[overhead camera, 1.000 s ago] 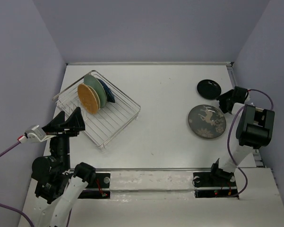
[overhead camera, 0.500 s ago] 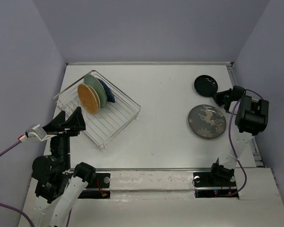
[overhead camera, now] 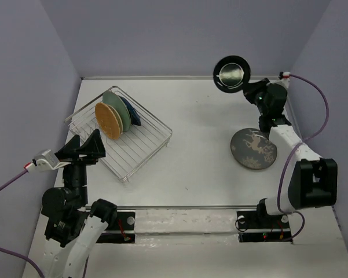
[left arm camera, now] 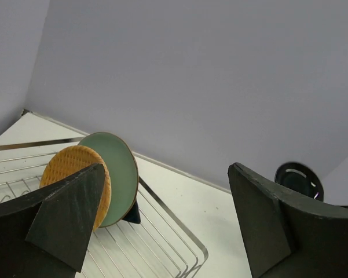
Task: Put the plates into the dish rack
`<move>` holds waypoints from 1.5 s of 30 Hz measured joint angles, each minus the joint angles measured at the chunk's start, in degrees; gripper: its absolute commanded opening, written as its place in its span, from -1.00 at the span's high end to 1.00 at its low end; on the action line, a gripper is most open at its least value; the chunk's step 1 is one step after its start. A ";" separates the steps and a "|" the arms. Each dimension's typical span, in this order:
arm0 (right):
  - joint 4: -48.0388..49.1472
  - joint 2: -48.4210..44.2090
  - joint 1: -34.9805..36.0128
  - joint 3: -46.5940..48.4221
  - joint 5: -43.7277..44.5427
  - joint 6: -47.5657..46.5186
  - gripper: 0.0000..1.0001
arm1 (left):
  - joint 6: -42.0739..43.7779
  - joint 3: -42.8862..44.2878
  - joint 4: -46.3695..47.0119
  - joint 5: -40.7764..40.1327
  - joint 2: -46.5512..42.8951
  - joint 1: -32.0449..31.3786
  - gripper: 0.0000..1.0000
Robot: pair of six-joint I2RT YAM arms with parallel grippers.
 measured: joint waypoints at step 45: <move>-5.29 67.65 75.43 90.20 67.98 -54.62 0.86 | 1.03 -0.02 -0.09 -8.00 -2.34 2.29 -0.98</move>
